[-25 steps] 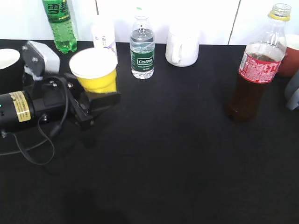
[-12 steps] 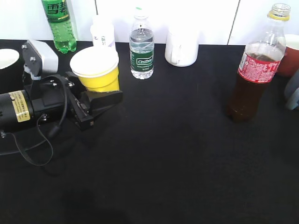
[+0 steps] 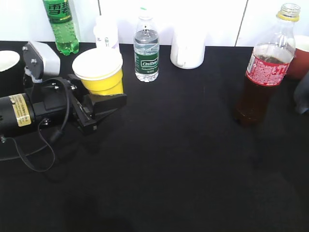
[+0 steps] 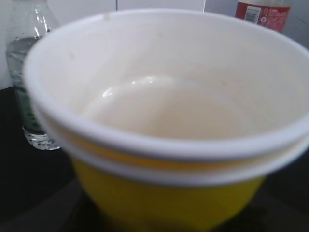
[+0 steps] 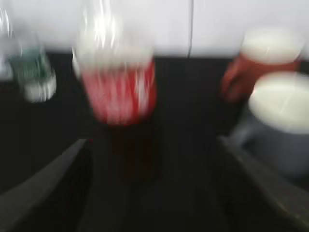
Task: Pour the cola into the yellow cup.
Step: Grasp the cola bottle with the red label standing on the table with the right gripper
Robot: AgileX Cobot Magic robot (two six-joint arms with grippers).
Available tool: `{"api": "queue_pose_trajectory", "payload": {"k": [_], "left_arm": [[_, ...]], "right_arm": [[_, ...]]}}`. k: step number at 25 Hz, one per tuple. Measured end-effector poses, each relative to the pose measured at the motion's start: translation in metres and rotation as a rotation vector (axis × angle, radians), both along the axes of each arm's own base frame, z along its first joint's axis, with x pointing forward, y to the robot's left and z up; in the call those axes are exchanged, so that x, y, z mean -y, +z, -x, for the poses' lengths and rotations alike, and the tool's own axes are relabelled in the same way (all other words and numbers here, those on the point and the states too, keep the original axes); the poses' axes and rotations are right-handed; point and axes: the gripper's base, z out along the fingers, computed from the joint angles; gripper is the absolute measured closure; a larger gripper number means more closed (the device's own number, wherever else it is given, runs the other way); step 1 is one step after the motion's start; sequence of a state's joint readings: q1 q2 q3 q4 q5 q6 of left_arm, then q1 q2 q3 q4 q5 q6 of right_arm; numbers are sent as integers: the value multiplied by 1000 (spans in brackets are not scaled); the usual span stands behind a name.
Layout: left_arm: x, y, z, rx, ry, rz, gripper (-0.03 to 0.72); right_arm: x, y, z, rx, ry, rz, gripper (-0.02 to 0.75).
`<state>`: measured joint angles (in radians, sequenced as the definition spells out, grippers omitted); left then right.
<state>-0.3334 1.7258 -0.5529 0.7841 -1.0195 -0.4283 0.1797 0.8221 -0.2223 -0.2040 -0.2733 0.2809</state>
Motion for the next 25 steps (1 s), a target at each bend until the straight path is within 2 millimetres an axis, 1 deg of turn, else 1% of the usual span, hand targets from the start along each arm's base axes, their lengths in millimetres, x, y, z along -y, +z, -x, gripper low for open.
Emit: {"api": "queue_pose_trajectory", "payload": {"k": [2,3,4,5,6,7,8,9,11,12,14,19,21,22,23,25], "left_arm": [[0,0,0,0,0,-1,239],[0,0,0,-1,1,-3,239],[0,0,0,-2,1,-3,239],[0,0,0,-2,1,-3,239],[0,0,0,-2,2,-4,239],[0,0,0,-2,2,-4,239],[0,0,0,-2,2,-4,239],[0,0,0,-2,2,-4,239],[0,-1,0,-3,2,-6,239],[0,-1,0,-3,2,-6,239],[0,-1,0,-4,2,-6,239],[0,-1,0,-4,2,-6,239],[0,-1,0,-4,2,-6,239],[0,-1,0,-4,2,-6,239],[0,-1,0,-4,2,-6,239],[0,-1,0,-4,2,-6,239]], "right_arm": [[-4,-21,-12,-104,19,30,153],[-10,-32,-20,-117,84,85,153],[-12,-35,-24,-114,109,94,153],[-18,-45,-33,-102,160,85,140],[-20,-49,-36,-106,170,77,130],[-24,-55,-42,-97,192,59,102],[-28,-65,-51,-97,214,42,81],[-28,-71,-58,-90,210,47,78],[-25,-74,-66,-59,149,28,78],[-23,-75,-71,-15,111,17,78],[-21,-78,-76,5,83,14,78],[-28,-83,-98,31,110,17,78],[-31,-87,-112,35,115,17,83],[-31,-88,-114,42,116,14,87],[-33,-87,-119,69,121,6,114],[-34,-92,-121,64,132,5,165]]}}
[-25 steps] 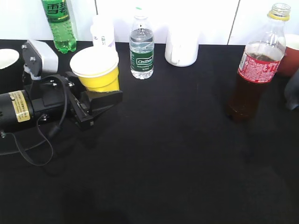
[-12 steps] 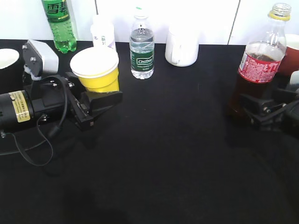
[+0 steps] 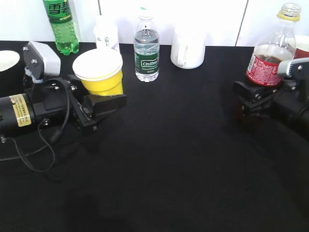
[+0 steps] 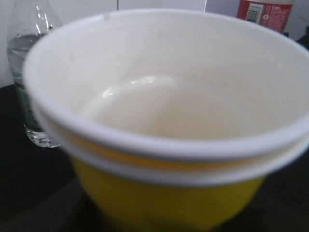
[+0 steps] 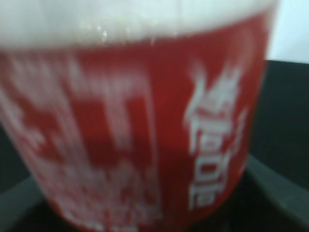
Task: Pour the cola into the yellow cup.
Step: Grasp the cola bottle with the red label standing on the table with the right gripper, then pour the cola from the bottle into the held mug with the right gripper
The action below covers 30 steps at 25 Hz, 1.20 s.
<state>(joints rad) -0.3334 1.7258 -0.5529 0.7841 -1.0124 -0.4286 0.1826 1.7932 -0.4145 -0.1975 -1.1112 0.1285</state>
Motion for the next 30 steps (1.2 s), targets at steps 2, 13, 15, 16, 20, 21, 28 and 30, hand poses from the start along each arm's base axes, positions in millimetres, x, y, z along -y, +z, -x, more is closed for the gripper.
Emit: {"api": "queue_pose_trajectory", "payload": {"k": [2,13,15,16,20,21,28,30], "left_arm": [[0,0,0,0,0,0,239],[0,0,0,-1,0,-1,239],[1,-1,2,4,-23,-11,239],[4,-1,4,5,-42,-15,239],[29,1,18,12,-137,-18,239],[35,3,18,24,-155,-12,239],[92,25,26,48,-267,-39,239],[104,26,33,30,-279,-55,239]], "right_arm": [[0,-1,0,-3,2,-14,211],[1,-3,8,12,-2,-34,332],[1,-2,9,16,2,-21,332],[1,0,11,24,20,8,332],[-4,37,20,188,105,114,332],[-4,44,22,211,115,159,332],[-7,72,35,344,238,543,333],[-9,82,28,397,244,598,342]]}}
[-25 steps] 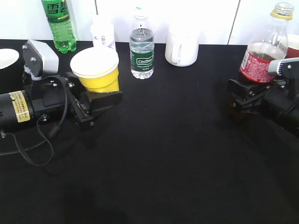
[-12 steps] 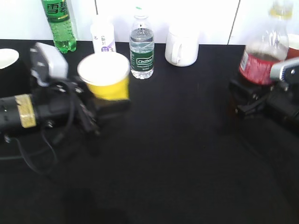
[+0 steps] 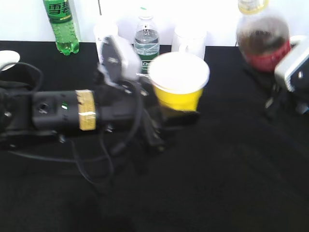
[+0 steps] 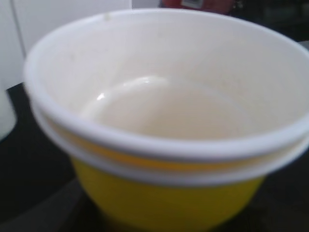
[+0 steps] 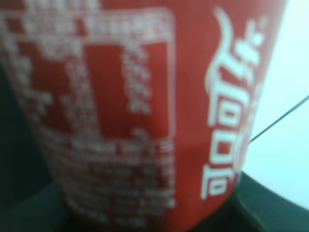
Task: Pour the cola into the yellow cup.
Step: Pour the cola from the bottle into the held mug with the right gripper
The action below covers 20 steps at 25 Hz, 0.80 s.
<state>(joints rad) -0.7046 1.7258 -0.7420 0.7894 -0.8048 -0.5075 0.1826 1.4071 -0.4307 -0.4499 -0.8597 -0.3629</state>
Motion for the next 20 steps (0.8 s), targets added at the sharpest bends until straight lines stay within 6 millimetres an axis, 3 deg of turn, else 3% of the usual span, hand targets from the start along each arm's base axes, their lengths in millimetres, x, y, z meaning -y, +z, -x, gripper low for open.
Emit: {"api": "queue_pose_trajectory", "payload": {"k": [5,10,20], "left_arm": [[5,-1,5,-12,-4,-16,239],[6,-2,5,-12,-4,-19,239],[5,-2,5,-12,-4,-22,239]], "right_arm": [[-5,24,-14,209,38,200,342],[-6,25,-14,335,52,403,344],[-4,26,-15,425,28,558,350]]}}
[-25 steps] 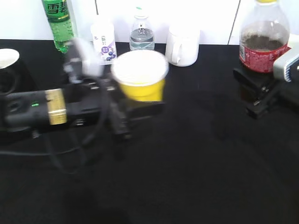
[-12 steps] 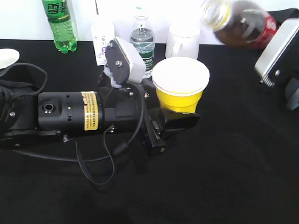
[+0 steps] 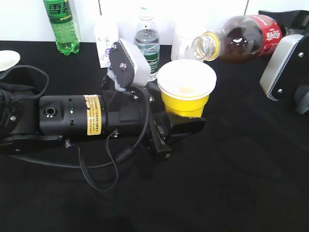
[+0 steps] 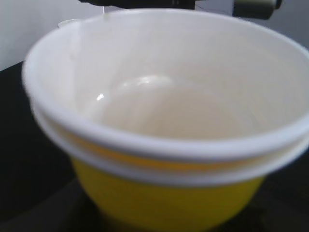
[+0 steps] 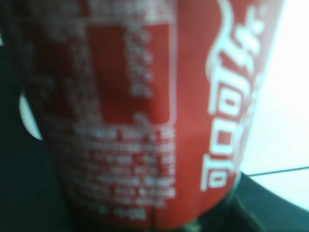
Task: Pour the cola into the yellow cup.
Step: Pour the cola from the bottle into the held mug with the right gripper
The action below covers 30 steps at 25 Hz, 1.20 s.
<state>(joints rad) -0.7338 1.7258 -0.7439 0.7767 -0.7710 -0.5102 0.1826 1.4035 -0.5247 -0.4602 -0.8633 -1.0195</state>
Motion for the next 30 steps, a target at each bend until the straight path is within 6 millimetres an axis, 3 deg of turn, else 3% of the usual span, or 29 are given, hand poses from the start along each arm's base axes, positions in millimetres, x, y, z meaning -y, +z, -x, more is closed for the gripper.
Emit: {"api": "queue_pose_trajectory", "payload": {"k": [30], "left_arm": [[-3,-6,-2,-12,32,-66,239]], "right_arm": [[5,1,-3,123,-65,208,351]]}}
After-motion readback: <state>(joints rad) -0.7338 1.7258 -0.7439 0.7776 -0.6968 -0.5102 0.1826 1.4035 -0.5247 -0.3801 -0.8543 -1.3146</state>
